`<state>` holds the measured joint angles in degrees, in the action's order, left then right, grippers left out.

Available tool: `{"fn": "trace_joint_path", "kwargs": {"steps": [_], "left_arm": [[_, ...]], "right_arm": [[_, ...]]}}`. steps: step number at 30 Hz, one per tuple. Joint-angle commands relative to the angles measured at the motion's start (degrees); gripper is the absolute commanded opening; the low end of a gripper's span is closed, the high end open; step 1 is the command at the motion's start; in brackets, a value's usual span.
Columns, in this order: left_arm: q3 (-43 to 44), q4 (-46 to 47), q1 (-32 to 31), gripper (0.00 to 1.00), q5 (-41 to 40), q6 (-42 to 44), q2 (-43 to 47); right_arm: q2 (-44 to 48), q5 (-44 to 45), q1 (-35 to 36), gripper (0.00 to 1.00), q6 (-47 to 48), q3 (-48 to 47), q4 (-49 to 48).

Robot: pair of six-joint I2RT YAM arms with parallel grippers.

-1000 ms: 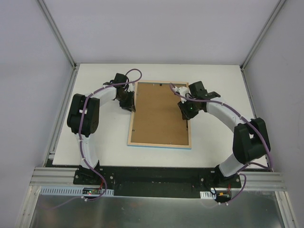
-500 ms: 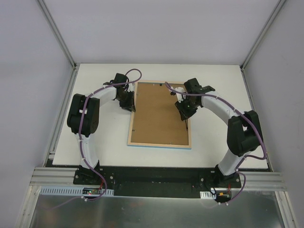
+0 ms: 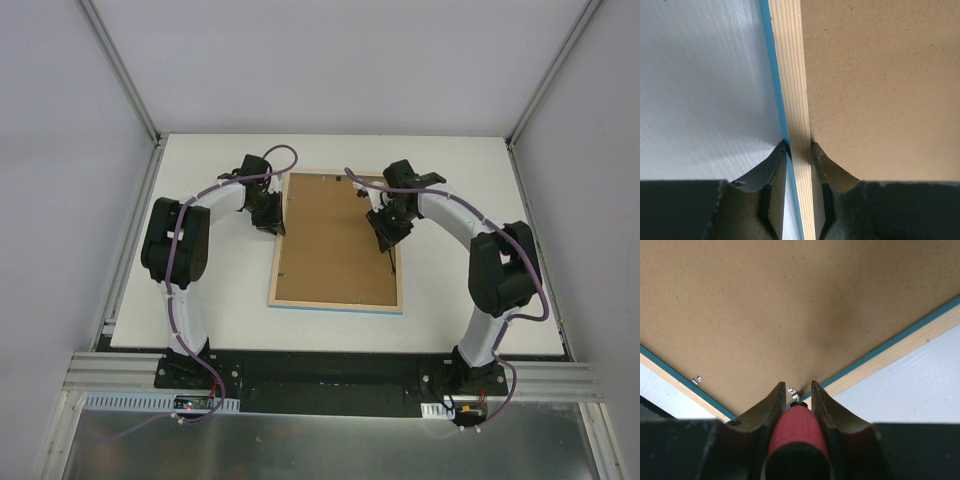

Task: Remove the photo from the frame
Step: Release the photo frame item from the photo frame.

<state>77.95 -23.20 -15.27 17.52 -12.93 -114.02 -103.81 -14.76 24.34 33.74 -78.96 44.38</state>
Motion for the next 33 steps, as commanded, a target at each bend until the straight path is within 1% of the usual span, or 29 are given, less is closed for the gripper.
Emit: {"fn": "trace_joint_path", "kwargs": {"steps": [1, 5, 9, 13, 17, 20, 25, 29, 33], "left_arm": [[-2.5, 0.6, 0.3, 0.0, -7.4, -0.8, -2.6], [-3.2, 0.6, -0.2, 0.0, -10.1, -1.6, -1.8], [-3.6, 0.7, -0.4, 0.0, -11.5, -2.1, -1.3], [-3.8, 0.9, -0.6, 0.0, -11.5, -2.3, -1.2], [-4.3, 1.2, -0.6, 0.0, -12.2, -2.5, -0.8], [-4.4, 1.3, -0.6, 0.0, -12.4, -2.5, -0.6], [-4.4, 1.1, -0.8, 0.0, -12.2, -2.2, -0.6], [-4.6, 1.2, -0.9, 0.0, -12.6, -2.6, -0.5], [-4.8, 1.2, -0.9, 0.0, -13.6, -3.2, -0.2]], "right_arm": [[-1.1, 1.2, -1.5, 0.01, -4.5, -0.1, 6.6], [-1.8, 2.2, -4.5, 0.01, -9.8, 0.0, 7.0], [-2.2, 0.9, -7.5, 0.01, -13.6, 0.3, 8.8], [-1.3, -1.3, -9.1, 0.01, -15.2, 1.0, 9.4], [-1.2, 0.0, -9.7, 0.01, -16.9, 1.4, 9.3], [-2.0, 0.0, -10.1, 0.01, -17.0, 0.5, 10.5], [-5.8, -3.8, -9.3, 0.01, -13.4, -5.8, 19.8], [-5.3, -2.6, -7.9, 0.01, -10.5, -7.3, 21.8], [-5.7, -4.7, -7.3, 0.01, -7.7, -9.5, 25.4]]}}
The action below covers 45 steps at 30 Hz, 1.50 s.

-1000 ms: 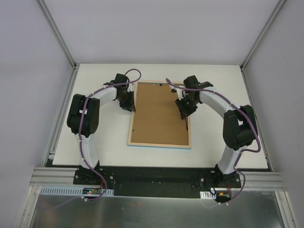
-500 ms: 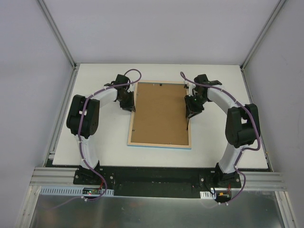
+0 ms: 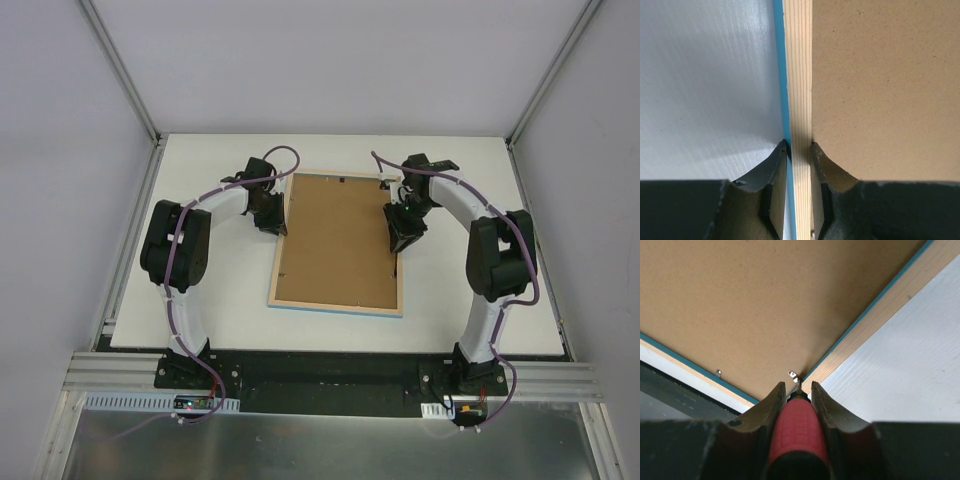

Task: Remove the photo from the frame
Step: Release the photo frame item from the photo frame.

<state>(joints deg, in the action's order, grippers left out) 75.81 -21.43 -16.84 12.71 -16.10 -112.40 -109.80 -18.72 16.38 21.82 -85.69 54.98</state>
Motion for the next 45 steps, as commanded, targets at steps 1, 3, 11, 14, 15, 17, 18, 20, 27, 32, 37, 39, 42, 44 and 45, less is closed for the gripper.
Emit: {"fn": "trace_joint_path", "kwargs": {"steps": [1, 3, 11, 14, 15, 17, 18, 20, 27, 32, 37, 39, 42, 44, 45], "left_arm": [[-2.8, -0.5, 0.6, 0.0, -9.0, -0.1, -1.8], [-2.8, -0.5, 0.6, 0.0, -9.2, -0.2, -1.7], [-3.3, 0.1, 0.6, 0.0, -9.2, -0.3, -1.2], [-3.4, 0.2, 0.6, 0.0, -9.1, -0.3, -1.2], [-3.4, 0.2, 0.6, 0.0, -9.1, -0.3, -1.2], [-3.4, 0.1, 0.6, 0.0, -9.2, -0.3, -1.2], [-3.4, 0.1, 0.6, 0.0, -9.1, -0.4, -1.2], [-3.4, 0.2, 0.6, 0.0, -9.2, -0.4, -1.2], [-3.5, 0.2, 0.6, 0.0, -9.2, -0.5, -1.1], [-3.0, 0.3, 0.6, 0.0, -6.8, 0.3, -0.5], [-3.1, 1.2, 0.6, 0.02, -6.0, 0.7, 2.5], [-3.4, 1.7, 0.6, 0.03, -5.7, 0.8, 4.4], [-3.5, 2.0, 0.6, 0.03, -5.2, 1.3, 6.7], [-3.6, 2.2, 0.6, 0.03, -4.7, 1.9, 8.6], [-3.6, 2.4, 0.6, 0.06, -4.4, 2.0, 9.4]], "right_arm": [[0.1, -1.1, 1.2, 0.01, 5.4, -3.2, 15.6], [0.3, -1.5, 1.8, 0.01, 7.3, -3.3, 15.7], [-0.2, -4.1, 3.9, 0.01, 9.5, -2.3, 13.3], [-0.2, -4.6, 4.9, 0.01, 12.2, -0.7, 12.3], [0.3, -4.5, 5.1, 0.01, 13.1, 0.1, 11.6], [1.2, -4.2, 5.5, 0.01, 15.3, 2.0, 9.7], [1.7, -4.5, 5.7, 0.01, 16.0, 2.8, 8.9], [2.5, -5.4, 5.6, 0.01, 17.5, 4.1, 8.0], [4.2, -9.9, 5.6, 0.01, 21.7, 6.1, 7.0], [4.1, -5.5, 5.4, 0.01, 19.8, 6.2, 4.2], [3.6, -4.3, 4.3, 0.01, 19.1, 6.4, 2.8], [3.6, -4.5, 3.7, 0.01, 18.8, 6.4, 2.2], [3.8, -4.9, 3.4, 0.01, 18.4, 6.5, 1.5], [3.8, -5.4, 3.3, 0.01, 18.3, 6.5, 1.3], [3.9, -5.5, 3.3, 0.01, 18.3, 6.5, 1.1]]}}
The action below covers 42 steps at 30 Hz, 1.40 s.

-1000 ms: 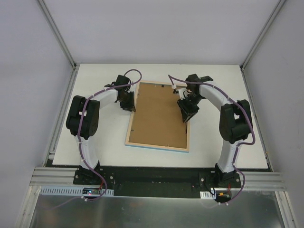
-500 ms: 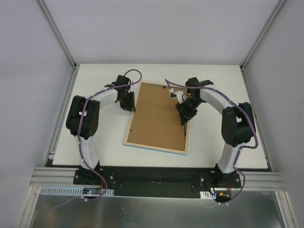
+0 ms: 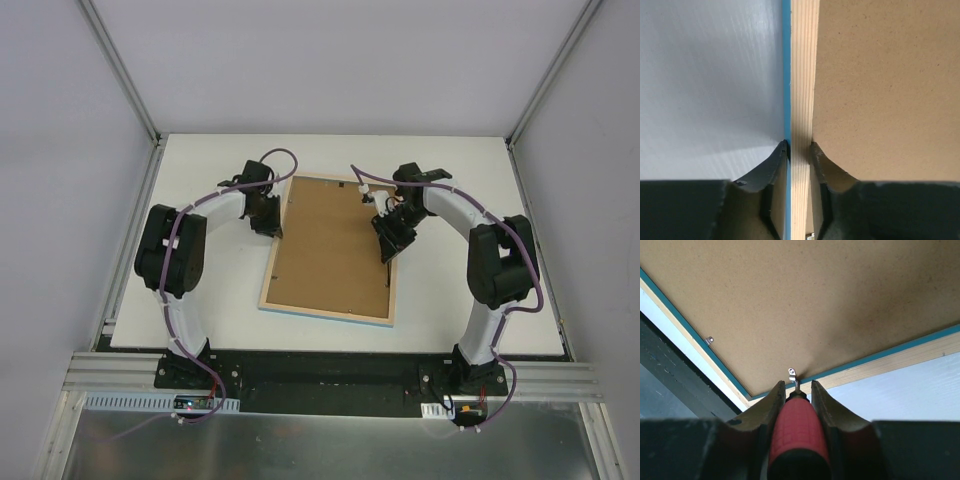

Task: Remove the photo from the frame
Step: Release the photo frame item from the photo frame.

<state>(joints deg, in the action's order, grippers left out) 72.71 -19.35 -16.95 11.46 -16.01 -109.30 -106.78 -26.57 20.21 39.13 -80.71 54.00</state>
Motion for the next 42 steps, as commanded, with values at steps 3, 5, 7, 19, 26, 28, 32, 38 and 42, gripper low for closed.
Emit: {"fn": "trace_joint_path", "kwargs": {"steps": [3, 5, 7, 19, 26, 28, 32, 38, 42], "left_arm": [[-0.7, 0.6, 0.7, 0.39, -1.6, 2.5, 8.4], [-0.7, 0.5, 0.7, 0.46, -1.3, 2.7, 9.2], [-0.5, 0.6, 0.7, 0.48, -0.7, 3.3, 9.6], [-2.3, 0.3, -4.8, 0.69, 24.0, 27.0, 21.3], [-13.5, 0.2, -19.0, 0.77, 23.5, 45.5, 31.4], [-15.5, -0.2, -22.3, 0.78, 23.2, 47.6, 31.8], [-18.1, -1.0, -28.9, 0.78, 18.4, 50.8, 30.2], [-19.5, -1.0, -34.5, 0.8, 15.0, 52.5, 26.2], [-19.6, -0.9, -37.0, 0.79, 14.2, 53.3, 24.7]], "right_arm": [[0.9, 2.1, -0.5, 0.01, 0.6, 1.5, 1.6], [1.0, 2.3, -0.6, 0.01, 0.2, 1.5, 1.3], [1.0, 2.5, -0.5, 0.01, 0.0, 1.5, 0.9], [1.7, 1.8, -1.4, 0.01, -1.4, 1.0, 0.5], [1.5, 0.3, -1.7, 0.01, -1.8, 0.6, 1.0], [1.1, -0.1, -1.8, 0.01, -2.0, 0.1, 1.4], [0.8, -0.7, -1.8, 0.01, -3.0, -0.7, 1.9], [0.2, 0.5, -2.1, 0.01, -5.4, -1.2, 2.4], [-0.2, 1.7, -2.2, 0.01, -6.8, -1.6, 2.4]]}}
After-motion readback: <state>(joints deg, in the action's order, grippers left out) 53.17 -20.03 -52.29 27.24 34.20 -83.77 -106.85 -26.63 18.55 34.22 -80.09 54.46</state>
